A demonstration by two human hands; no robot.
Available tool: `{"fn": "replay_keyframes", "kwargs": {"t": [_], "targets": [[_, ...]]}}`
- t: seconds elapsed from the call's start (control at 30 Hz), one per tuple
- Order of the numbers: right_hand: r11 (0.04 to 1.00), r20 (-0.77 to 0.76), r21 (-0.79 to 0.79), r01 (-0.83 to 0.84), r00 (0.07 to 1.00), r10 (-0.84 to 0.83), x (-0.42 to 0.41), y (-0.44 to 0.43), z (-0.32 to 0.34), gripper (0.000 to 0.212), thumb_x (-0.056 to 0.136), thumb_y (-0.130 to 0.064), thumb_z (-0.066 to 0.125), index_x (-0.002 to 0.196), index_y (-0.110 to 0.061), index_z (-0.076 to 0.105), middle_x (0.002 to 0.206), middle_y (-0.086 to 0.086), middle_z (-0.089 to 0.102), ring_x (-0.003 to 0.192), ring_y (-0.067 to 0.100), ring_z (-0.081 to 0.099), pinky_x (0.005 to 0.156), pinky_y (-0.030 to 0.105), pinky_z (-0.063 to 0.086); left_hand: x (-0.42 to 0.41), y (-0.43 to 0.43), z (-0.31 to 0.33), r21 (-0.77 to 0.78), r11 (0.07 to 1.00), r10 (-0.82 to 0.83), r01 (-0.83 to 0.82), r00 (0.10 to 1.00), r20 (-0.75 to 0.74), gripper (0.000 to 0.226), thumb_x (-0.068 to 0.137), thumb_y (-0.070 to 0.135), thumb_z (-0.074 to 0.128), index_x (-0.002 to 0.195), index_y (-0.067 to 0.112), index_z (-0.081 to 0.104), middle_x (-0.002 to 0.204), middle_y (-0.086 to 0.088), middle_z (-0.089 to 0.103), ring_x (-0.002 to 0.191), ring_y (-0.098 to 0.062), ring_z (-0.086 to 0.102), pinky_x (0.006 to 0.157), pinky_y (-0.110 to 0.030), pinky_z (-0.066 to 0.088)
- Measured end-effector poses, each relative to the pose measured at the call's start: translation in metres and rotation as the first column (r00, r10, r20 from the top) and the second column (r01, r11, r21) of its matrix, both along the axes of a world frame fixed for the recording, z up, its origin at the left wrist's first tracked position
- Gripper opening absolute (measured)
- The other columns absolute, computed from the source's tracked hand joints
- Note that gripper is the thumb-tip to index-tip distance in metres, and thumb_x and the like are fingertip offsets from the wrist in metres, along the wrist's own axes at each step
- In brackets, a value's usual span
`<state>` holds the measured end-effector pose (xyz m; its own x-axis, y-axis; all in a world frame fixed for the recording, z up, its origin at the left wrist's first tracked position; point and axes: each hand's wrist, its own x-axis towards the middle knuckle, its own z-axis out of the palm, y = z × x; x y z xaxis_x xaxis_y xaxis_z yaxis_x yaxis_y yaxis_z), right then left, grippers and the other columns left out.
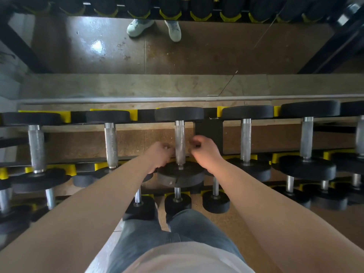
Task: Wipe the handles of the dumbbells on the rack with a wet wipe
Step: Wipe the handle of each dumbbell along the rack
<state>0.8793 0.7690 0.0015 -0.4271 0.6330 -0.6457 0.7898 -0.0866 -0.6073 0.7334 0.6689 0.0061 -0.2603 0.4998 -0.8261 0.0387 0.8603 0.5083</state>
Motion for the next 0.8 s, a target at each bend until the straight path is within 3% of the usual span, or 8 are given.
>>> {"fn": "replay_keyframes", "kwargs": {"t": [0.17, 0.27, 0.33, 0.4, 0.5, 0.57, 0.63, 0.8], "targets": [[0.997, 0.040, -0.057, -0.049, 0.998, 0.051, 0.000, -0.004, -0.003, 0.028, 0.098, -0.016, 0.061, 0.124, -0.023, 0.068, 0.120, -0.005, 0.068, 0.109, 0.015, 0.064, 0.092, 0.030, 0.052, -0.016, 0.022, -0.012, 0.098, 0.919, 0.355, -0.381, 0.912, 0.207, 0.024, 0.107, 0.015, 0.048, 0.123, 0.002, 0.060, 0.061, -0.002, 0.045, 0.048, -0.013, 0.034, 0.046, -0.025, 0.028], [0.994, 0.031, -0.104, 0.022, 0.999, -0.019, 0.005, -0.005, -0.007, 0.025, 0.100, -0.014, 0.057, 0.117, -0.025, 0.070, 0.107, -0.008, 0.070, 0.098, 0.011, 0.068, 0.093, 0.036, 0.058, -0.015, 0.014, -0.007, 0.127, 0.992, 0.011, -0.012, 1.000, 0.010, 0.020, 0.105, 0.013, 0.051, 0.120, 0.014, 0.063, 0.083, -0.003, 0.060, 0.068, -0.017, 0.052, 0.059, -0.026, 0.042], [0.992, 0.035, -0.121, 0.032, 0.999, -0.028, 0.006, -0.004, -0.008, 0.024, 0.101, -0.011, 0.054, 0.112, -0.025, 0.071, 0.100, -0.008, 0.071, 0.093, 0.010, 0.070, 0.090, 0.036, 0.060, -0.013, 0.003, -0.007, 0.025, 0.901, -0.426, 0.433, 0.894, -0.142, 0.025, 0.104, 0.018, 0.055, 0.126, 0.021, 0.067, 0.106, -0.001, 0.067, 0.092, -0.019, 0.061, 0.079, -0.029, 0.050], [0.991, 0.041, -0.133, 0.011, 0.999, -0.006, 0.006, -0.002, -0.007, 0.024, 0.101, -0.011, 0.055, 0.109, -0.027, 0.070, 0.100, -0.008, 0.071, 0.092, 0.010, 0.070, 0.089, 0.035, 0.060, -0.013, -0.001, -0.007, -0.021, 0.843, -0.535, 0.538, 0.832, -0.145, 0.023, 0.105, 0.021, 0.056, 0.123, 0.022, 0.069, 0.106, 0.001, 0.066, 0.093, -0.016, 0.061, 0.082, -0.029, 0.048], [0.995, 0.057, -0.087, -0.044, 0.997, 0.049, 0.004, 0.001, -0.005, 0.025, 0.097, -0.014, 0.063, 0.118, -0.026, 0.069, 0.111, -0.011, 0.068, 0.101, 0.012, 0.066, 0.082, 0.025, 0.054, -0.015, 0.008, -0.007, 0.098, 0.988, -0.112, 0.115, 0.993, -0.036, 0.014, 0.104, 0.015, 0.054, 0.109, 0.024, 0.064, 0.091, -0.005, 0.062, 0.072, -0.016, 0.053, 0.065, -0.027, 0.044], [0.998, 0.060, -0.051, -0.035, 0.997, 0.038, 0.003, 0.004, -0.002, 0.032, 0.093, -0.014, 0.068, 0.123, -0.024, 0.067, 0.115, -0.007, 0.066, 0.103, 0.013, 0.062, 0.078, 0.023, 0.048, -0.021, 0.022, -0.008, 0.157, 0.950, 0.268, -0.271, 0.962, 0.041, 0.017, 0.103, 0.012, 0.054, 0.115, 0.013, 0.066, 0.077, -0.007, 0.056, 0.062, -0.018, 0.044, 0.056, -0.028, 0.038], [1.000, 0.045, -0.026, -0.013, 0.999, 0.015, 0.000, 0.007, 0.001, 0.023, 0.091, -0.016, 0.070, 0.113, -0.023, 0.068, 0.106, -0.006, 0.068, 0.100, 0.013, 0.063, 0.080, 0.026, 0.049, -0.023, 0.028, -0.006, 0.194, 0.916, 0.349, -0.352, 0.936, 0.050, 0.020, 0.103, 0.014, 0.055, 0.120, 0.012, 0.066, 0.069, -0.005, 0.051, 0.057, -0.016, 0.040, 0.052, -0.027, 0.035], [0.999, 0.029, -0.020, 0.032, 0.999, -0.032, -0.004, 0.008, 0.004, 0.011, 0.099, -0.023, 0.063, 0.109, -0.022, 0.067, 0.092, -0.002, 0.073, 0.080, 0.013, 0.071, 0.085, 0.037, 0.061, -0.014, 0.003, -0.001, 0.006, 0.913, -0.403, 0.408, 0.905, -0.138, 0.022, 0.104, 0.023, 0.058, 0.122, 0.023, 0.070, 0.105, -0.003, 0.066, 0.088, -0.017, 0.061, 0.080, -0.033, 0.050]]}}
